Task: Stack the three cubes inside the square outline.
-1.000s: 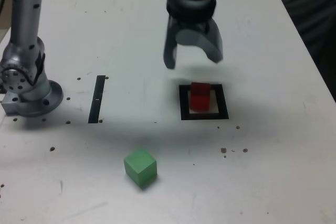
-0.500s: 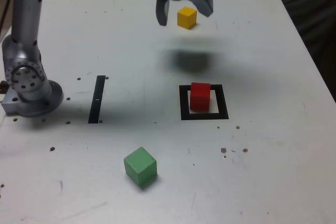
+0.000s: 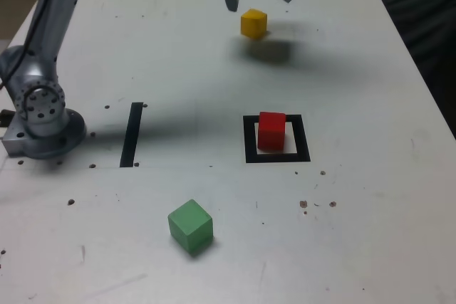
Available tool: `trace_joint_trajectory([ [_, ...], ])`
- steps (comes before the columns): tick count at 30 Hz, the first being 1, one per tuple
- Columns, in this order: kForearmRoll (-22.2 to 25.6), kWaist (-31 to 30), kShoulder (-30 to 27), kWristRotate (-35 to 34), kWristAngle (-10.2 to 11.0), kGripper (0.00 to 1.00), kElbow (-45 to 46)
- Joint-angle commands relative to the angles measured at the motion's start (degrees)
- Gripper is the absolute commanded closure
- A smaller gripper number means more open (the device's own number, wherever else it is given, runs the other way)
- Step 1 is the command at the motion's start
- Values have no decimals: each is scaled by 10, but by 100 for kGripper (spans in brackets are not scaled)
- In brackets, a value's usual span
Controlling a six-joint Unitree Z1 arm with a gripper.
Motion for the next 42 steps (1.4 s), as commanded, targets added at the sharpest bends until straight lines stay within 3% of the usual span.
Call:
trace_joint_trajectory([
  [1,6,11,18,14,2,1,-19],
  [10,7,44,65,111,25,1,-89],
  [21,10,45,56,276,46,1,-75],
  [42,-30,30,86,264,60,2,-42],
])
